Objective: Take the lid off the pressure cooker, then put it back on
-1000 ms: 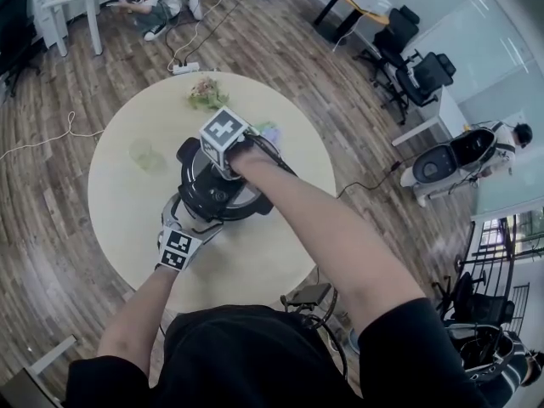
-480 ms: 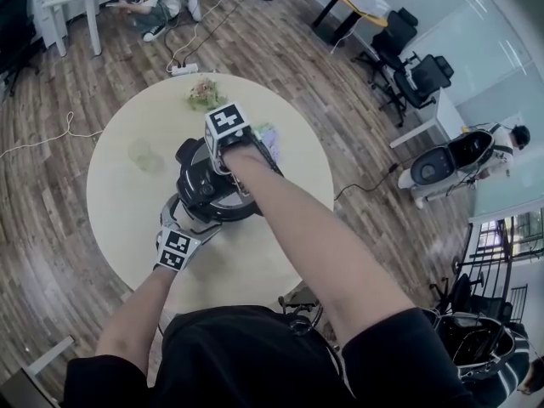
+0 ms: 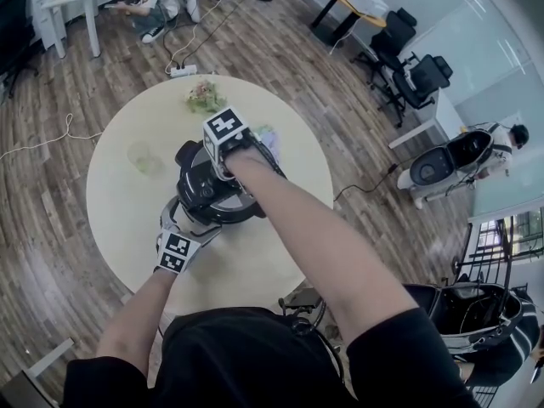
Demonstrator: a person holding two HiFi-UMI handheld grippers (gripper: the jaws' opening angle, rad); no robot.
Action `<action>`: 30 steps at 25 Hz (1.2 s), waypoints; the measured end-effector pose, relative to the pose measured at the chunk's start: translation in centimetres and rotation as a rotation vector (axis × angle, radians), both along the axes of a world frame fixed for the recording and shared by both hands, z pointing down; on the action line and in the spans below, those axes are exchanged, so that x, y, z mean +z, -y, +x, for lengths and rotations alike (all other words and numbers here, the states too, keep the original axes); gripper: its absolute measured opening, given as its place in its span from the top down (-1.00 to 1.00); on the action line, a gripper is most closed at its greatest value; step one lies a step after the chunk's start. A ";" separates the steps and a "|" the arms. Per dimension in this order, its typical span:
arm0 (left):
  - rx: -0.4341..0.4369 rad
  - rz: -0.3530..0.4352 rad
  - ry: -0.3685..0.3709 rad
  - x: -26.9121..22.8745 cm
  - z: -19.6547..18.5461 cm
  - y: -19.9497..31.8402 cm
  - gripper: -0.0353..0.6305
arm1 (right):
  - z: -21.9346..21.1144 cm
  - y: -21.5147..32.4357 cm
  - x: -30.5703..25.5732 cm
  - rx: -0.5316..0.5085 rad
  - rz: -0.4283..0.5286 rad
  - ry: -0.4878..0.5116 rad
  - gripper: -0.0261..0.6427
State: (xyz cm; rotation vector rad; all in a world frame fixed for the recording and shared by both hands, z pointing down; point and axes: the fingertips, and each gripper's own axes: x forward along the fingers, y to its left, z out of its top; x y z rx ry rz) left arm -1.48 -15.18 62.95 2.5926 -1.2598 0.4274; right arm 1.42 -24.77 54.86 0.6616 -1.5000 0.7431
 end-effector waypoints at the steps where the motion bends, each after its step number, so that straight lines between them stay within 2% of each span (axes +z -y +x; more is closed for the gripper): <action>1: 0.000 -0.001 0.000 0.0 0.0 0.0 -0.88 | 0.0 0.1 0.0 0.008 0.001 0.003 0.03; 16: 0.001 -0.004 0.002 0.3 -0.3 -0.2 -0.88 | 0.4 -0.2 -2.4 0.082 -0.037 0.040 0.06; 23: 0.002 -0.012 0.006 0.1 -0.1 -0.1 -0.88 | 0.3 0.0 -3.5 0.069 -0.018 0.035 0.06; 30: 0.002 -0.009 0.007 0.1 -0.1 0.1 -0.88 | -0.8 0.8 -5.7 0.080 -0.010 0.094 0.06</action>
